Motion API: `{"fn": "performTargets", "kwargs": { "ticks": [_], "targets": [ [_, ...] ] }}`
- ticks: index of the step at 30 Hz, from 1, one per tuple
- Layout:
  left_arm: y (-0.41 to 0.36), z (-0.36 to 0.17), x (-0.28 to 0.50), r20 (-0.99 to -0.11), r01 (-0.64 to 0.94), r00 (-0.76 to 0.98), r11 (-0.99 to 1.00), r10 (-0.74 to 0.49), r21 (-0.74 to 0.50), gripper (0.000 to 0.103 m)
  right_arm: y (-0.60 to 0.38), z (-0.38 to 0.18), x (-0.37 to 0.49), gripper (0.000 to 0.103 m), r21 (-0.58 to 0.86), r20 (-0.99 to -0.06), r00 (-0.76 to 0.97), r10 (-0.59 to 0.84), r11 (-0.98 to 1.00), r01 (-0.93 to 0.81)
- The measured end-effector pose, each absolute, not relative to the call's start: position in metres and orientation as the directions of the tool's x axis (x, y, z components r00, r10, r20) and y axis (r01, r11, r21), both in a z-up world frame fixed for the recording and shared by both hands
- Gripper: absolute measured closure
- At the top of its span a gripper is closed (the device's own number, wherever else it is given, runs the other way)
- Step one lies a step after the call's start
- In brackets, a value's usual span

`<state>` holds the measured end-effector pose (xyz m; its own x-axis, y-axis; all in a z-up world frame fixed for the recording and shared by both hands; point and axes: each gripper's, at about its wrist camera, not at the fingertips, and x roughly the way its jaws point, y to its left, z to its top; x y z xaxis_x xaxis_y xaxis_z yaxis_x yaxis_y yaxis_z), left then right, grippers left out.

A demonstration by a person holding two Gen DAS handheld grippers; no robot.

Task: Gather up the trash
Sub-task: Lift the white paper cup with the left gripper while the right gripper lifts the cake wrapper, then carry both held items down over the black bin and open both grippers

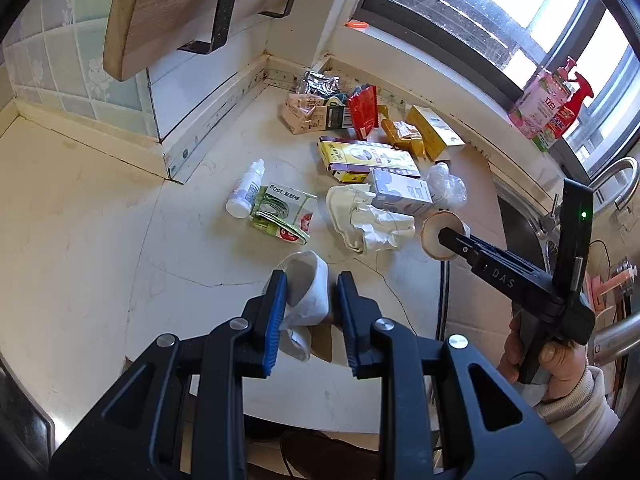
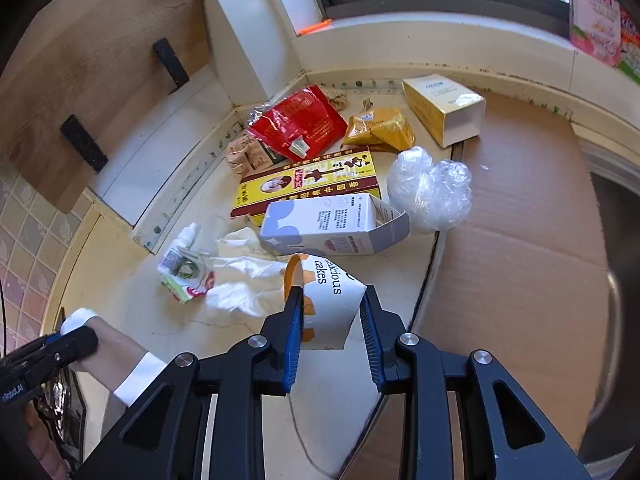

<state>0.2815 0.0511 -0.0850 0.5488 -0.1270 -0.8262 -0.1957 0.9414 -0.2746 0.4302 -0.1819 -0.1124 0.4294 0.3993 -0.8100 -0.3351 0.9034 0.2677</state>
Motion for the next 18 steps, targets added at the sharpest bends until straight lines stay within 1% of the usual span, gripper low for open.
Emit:
{"fn": "performTargets", "kwargs": {
  "ticks": [9, 14, 18],
  "targets": [
    [0.046, -0.059, 0.239, -0.816, -0.057, 0.551, 0.967, -0.176, -0.247, 0.081, -0.18, -0.069, 0.352, 0.076, 0.22, -0.781, 0.513, 0.356, 0.926, -0.307],
    [0.046, -0.049, 0.201, -0.805, 0.031, 0.55, 0.969, -0.22, -0.244, 0.081, -0.177, -0.048, 0.285, 0.076, 0.22, -0.77, 0.538, 0.343, 0.934, -0.28],
    [0.044, -0.051, 0.166, -0.803, 0.112, 0.533, 0.963, -0.266, -0.245, 0.081, -0.172, -0.04, 0.224, 0.076, 0.209, -0.767, 0.556, 0.32, 0.944, -0.254]
  ]
}}
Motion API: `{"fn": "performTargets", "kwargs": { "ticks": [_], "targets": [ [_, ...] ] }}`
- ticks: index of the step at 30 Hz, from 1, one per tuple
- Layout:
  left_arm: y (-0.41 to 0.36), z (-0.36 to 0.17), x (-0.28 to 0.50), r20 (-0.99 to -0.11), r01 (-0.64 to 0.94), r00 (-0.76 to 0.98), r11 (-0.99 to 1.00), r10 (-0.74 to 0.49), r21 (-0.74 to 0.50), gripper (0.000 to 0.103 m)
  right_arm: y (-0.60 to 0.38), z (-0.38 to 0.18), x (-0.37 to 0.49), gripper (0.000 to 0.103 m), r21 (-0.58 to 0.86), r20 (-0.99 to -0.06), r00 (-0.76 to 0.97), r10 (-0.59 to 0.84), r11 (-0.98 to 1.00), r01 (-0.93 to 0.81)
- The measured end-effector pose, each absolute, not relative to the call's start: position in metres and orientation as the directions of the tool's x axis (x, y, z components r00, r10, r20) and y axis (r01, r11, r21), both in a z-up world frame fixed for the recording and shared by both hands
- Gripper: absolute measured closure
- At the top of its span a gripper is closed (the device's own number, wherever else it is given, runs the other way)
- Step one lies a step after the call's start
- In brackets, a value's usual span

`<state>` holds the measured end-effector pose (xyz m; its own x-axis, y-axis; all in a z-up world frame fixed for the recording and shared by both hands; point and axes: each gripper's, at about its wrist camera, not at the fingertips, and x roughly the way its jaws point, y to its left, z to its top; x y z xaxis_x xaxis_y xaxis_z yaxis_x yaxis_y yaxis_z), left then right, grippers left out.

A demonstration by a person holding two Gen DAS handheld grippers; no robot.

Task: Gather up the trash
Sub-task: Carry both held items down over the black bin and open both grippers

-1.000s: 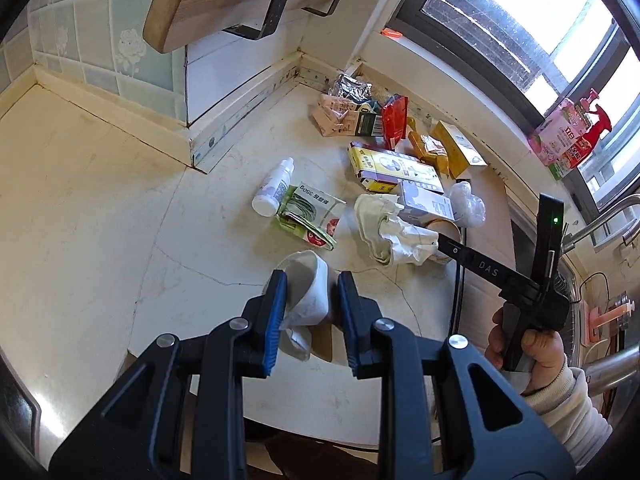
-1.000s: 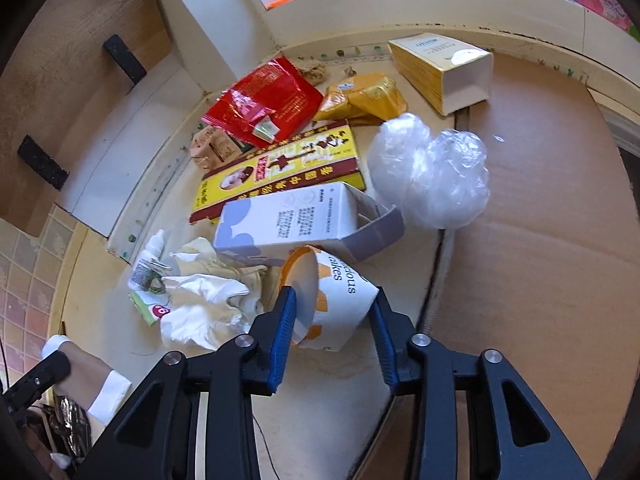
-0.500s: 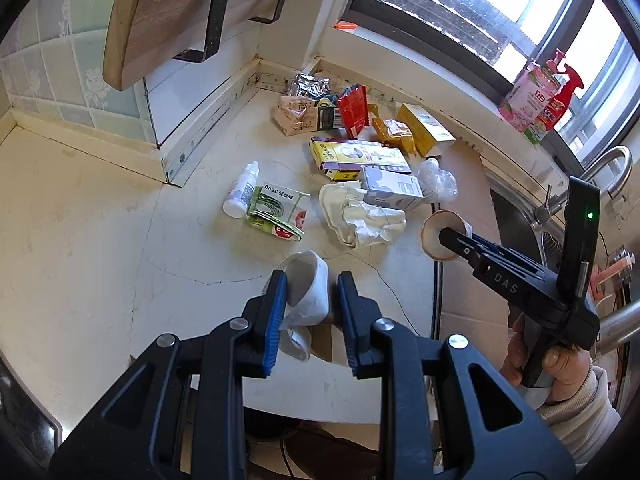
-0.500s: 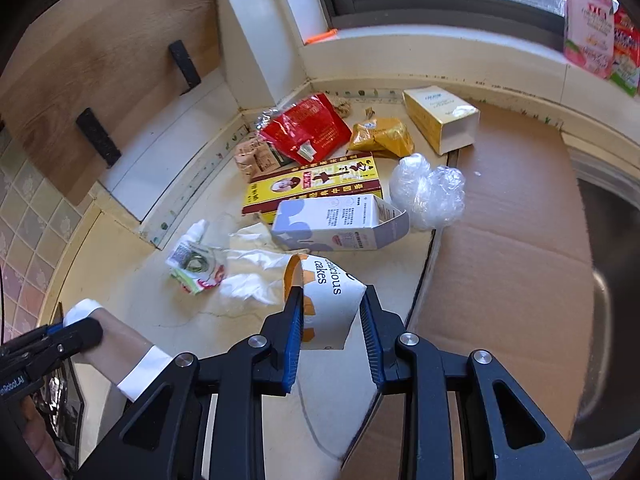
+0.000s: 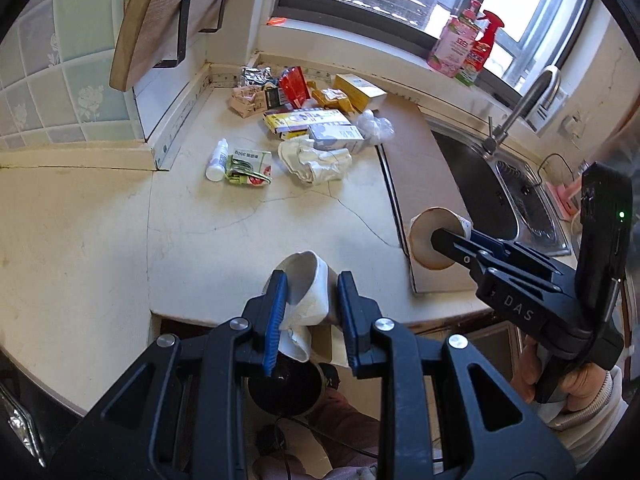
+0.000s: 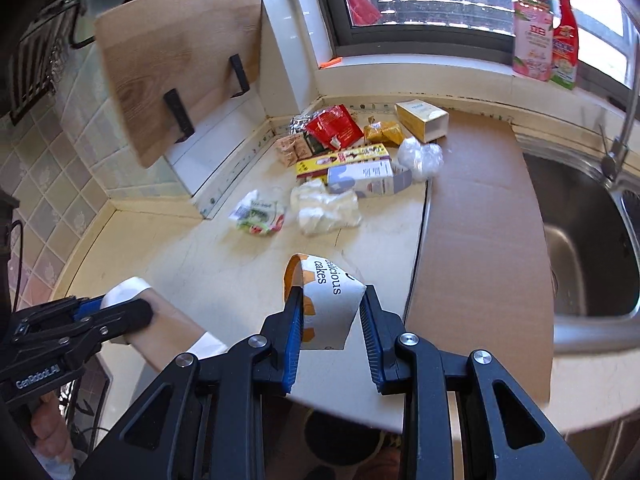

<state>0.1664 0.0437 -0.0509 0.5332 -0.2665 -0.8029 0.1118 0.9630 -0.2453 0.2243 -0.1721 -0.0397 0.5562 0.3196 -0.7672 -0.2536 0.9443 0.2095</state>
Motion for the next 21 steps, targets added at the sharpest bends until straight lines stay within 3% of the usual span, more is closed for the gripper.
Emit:
{"fn": "performTargets", "kwargs": {
  "ticks": [13, 21],
  "targets": [
    [0.016, -0.109, 0.077, -0.846, 0.257, 0.396, 0.928, -0.357, -0.271, 0.081, -0.174, -0.094, 0.067, 0.076, 0.188, -0.853, 0.462, 0.244, 0.968, -0.165],
    [-0.006, -0.201, 0.067, -0.91, 0.205, 0.283, 0.946, -0.302, -0.25, 0.081, -0.175, -0.187, 0.039, 0.076, 0.191, -0.904, 0.36, 0.233, 0.97, -0.148]
  ]
}}
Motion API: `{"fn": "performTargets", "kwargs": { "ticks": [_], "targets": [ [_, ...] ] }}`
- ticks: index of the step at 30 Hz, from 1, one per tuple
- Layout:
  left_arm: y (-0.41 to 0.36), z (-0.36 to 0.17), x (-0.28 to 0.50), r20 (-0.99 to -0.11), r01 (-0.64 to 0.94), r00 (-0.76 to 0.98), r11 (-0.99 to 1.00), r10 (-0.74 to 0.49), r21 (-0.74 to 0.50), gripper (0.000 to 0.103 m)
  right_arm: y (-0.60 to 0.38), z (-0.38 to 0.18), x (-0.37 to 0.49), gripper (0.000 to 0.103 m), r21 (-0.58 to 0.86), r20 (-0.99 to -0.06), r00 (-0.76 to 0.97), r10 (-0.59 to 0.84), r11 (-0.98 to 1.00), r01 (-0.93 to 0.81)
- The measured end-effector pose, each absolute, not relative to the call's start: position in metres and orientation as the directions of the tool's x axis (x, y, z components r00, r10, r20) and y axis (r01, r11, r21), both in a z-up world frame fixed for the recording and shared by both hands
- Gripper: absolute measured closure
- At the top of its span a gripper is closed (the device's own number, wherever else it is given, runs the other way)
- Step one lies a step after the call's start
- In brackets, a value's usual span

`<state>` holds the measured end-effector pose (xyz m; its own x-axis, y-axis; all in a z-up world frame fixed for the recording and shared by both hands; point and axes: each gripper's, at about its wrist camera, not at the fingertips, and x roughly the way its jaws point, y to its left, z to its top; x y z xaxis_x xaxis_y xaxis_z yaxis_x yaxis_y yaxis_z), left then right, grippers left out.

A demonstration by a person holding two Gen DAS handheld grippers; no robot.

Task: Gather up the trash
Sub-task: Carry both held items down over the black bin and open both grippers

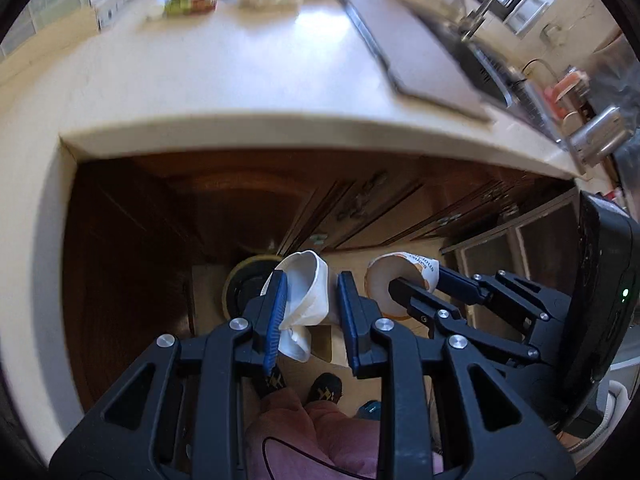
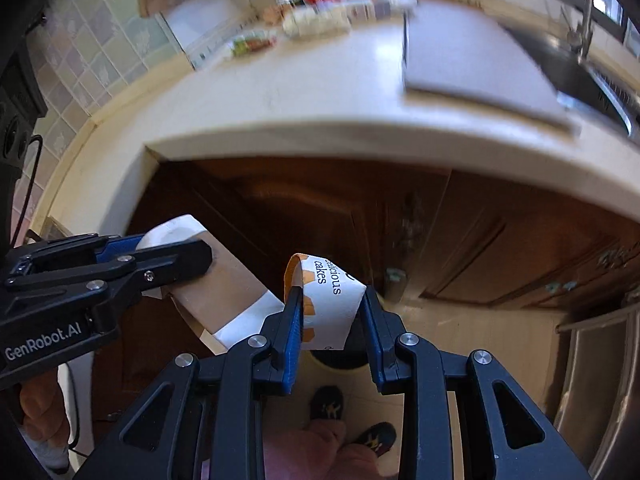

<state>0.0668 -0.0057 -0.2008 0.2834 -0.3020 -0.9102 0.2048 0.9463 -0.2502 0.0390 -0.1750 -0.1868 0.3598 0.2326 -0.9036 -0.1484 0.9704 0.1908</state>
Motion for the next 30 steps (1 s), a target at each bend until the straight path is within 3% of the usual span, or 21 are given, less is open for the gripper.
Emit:
{"fn": "performTargets", "kwargs": {
  "ticks": [7, 14, 16, 18, 21, 24, 30],
  "targets": [
    [-0.03, -0.305, 0.073, -0.95, 0.25, 0.243, 0.959, -0.198, -0.136, 0.08, -0.19, -0.306, 0.026, 0.075, 0.214, -0.933, 0.274, 0.234, 0.972, -0.101],
    [-0.042, -0.375, 0.087, -0.972, 0.31, 0.2, 0.949, -0.123, -0.056, 0.078, -0.191, -0.38, 0.025, 0.074, 0.273, -0.934, 0.218, 0.282, 0.96, -0.071],
    [-0.041, -0.383, 0.09, -0.975, 0.317, 0.187, 0.947, -0.117, -0.052, 0.071, -0.19, -0.395, 0.029, 0.065, 0.292, -0.934, 0.196, 0.299, 0.954, -0.067],
    [-0.039, -0.387, 0.091, -0.978, 0.321, 0.181, 0.946, -0.107, -0.044, 0.046, -0.19, -0.405, 0.04, 0.062, 0.311, -0.931, 0.183, 0.316, 0.949, -0.056],
    [-0.035, -0.388, 0.092, -0.977, 0.321, 0.185, 0.946, -0.108, -0.044, 0.033, -0.19, -0.413, 0.045, 0.057, 0.324, -0.929, 0.174, 0.328, 0.945, -0.049],
    [-0.035, -0.387, 0.094, -0.978, 0.316, 0.184, 0.948, -0.097, -0.034, 0.026, -0.187, -0.413, 0.048, 0.056, 0.321, -0.929, 0.18, 0.323, 0.946, -0.041],
    [-0.039, -0.369, 0.092, -0.972, 0.331, 0.217, 0.944, -0.086, -0.009, 0.025, -0.191, -0.395, 0.049, 0.056, 0.311, -0.929, 0.203, 0.309, 0.95, -0.02]
  ]
}}
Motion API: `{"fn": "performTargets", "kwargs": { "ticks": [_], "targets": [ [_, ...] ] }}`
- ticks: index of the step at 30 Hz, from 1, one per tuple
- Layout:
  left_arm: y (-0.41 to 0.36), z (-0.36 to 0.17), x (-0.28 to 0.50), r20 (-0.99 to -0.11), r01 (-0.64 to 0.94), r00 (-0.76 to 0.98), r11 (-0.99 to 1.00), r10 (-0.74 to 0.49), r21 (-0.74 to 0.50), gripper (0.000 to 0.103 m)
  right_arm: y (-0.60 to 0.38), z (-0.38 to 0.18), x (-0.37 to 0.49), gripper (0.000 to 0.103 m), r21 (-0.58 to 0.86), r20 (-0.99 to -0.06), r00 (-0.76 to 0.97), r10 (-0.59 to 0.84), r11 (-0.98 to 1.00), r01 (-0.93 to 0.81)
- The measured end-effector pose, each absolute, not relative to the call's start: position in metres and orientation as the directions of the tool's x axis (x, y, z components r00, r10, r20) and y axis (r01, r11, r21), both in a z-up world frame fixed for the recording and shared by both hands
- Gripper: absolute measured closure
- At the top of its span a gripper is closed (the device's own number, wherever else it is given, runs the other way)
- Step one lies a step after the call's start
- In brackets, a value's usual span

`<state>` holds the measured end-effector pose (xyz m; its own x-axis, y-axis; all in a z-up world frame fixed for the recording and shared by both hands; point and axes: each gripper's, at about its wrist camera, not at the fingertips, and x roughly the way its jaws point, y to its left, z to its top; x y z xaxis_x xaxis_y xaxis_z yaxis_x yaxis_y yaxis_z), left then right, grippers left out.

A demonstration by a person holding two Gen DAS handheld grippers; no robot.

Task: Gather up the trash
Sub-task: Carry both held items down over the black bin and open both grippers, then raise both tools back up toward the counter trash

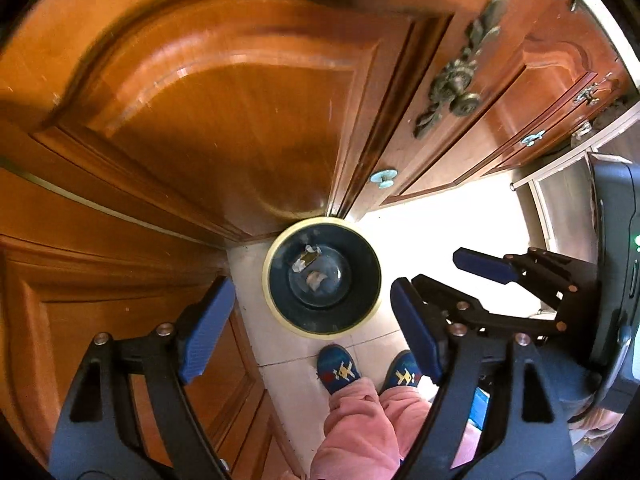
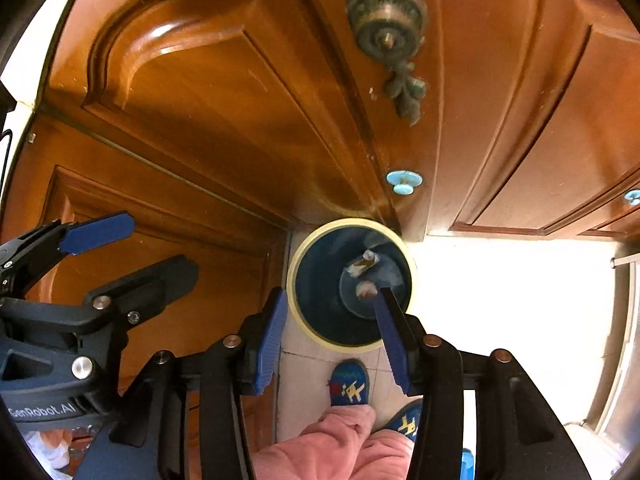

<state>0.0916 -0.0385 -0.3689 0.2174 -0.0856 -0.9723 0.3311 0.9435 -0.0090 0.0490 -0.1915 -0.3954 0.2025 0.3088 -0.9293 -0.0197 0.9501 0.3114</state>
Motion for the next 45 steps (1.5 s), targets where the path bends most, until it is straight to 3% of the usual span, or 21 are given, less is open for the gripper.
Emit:
{"fn": "performTargets", "kwargs": {
  "ticks": [11, 24, 33, 45],
  "targets": [
    [-0.037, -0.293, 0.081, -0.97, 0.302, 0.222, 0.953, -0.104, -0.033, 0.025, -0.221, -0.326, 0.036, 0.056, 0.316, -0.924, 0.247, 0.293, 0.947, 0.057],
    [-0.04, -0.135, 0.059, -0.924, 0.31, 0.321, 0.945, -0.208, -0.106, 0.025, -0.248, -0.142, -0.005, 0.056, 0.298, -0.886, 0.393, 0.244, 0.951, 0.081],
    [-0.032, -0.049, 0.059, -0.879, 0.295, 0.425, 0.951, -0.216, -0.091, 0.025, -0.253, -0.029, -0.017, 0.056, 0.245, -0.83, 0.529, 0.176, 0.968, 0.063],
    [-0.023, 0.0, 0.077, -0.817, 0.316, 0.511, 0.943, -0.266, -0.109, 0.026, -0.222, 0.079, -0.008, 0.056, 0.138, -0.733, 0.673, 0.097, 0.99, 0.007]
  ]
}}
